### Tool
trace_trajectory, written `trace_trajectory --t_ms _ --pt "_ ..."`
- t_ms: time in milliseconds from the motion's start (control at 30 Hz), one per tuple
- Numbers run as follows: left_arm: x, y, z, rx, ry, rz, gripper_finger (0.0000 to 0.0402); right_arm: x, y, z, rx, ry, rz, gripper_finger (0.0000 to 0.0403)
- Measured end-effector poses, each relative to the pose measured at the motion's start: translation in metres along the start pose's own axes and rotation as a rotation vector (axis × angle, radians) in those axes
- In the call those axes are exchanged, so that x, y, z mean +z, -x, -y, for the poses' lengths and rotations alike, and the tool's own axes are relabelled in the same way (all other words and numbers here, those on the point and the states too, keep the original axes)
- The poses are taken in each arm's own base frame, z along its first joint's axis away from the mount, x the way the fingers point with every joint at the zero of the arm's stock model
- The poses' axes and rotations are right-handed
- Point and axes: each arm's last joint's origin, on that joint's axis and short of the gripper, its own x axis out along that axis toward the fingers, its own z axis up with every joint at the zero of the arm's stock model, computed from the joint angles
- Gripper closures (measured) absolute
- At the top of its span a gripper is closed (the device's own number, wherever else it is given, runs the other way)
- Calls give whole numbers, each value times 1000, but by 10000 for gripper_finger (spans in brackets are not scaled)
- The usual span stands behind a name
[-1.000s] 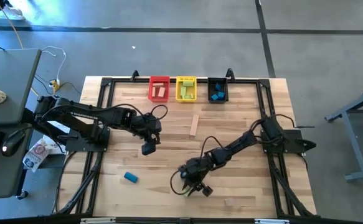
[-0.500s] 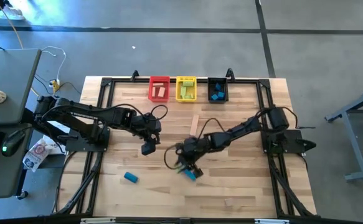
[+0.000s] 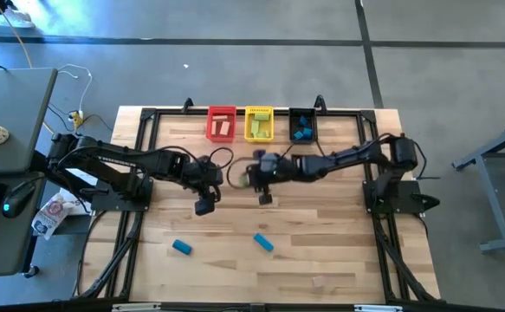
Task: Sort & place blocks by color
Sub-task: Put the green block into the yellow basket
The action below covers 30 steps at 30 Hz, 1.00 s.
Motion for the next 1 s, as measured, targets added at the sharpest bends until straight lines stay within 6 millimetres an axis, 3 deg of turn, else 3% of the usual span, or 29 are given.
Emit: trace_trajectory --t_ms 367,600,833,1000 --pt "-12 1 10 53 -60 -76 200 -36 7 85 -334 -114 -119 296" --pt "-15 2 19 34 -96 -80 200 -61 19 130 -442 -305 -118 296" --pt "-25 5 32 -3 -107 -152 200 -79 26 155 -425 -533 -56 296" --pt "-31 7 44 -27 -132 -167 200 -92 20 159 -433 -625 -72 296"
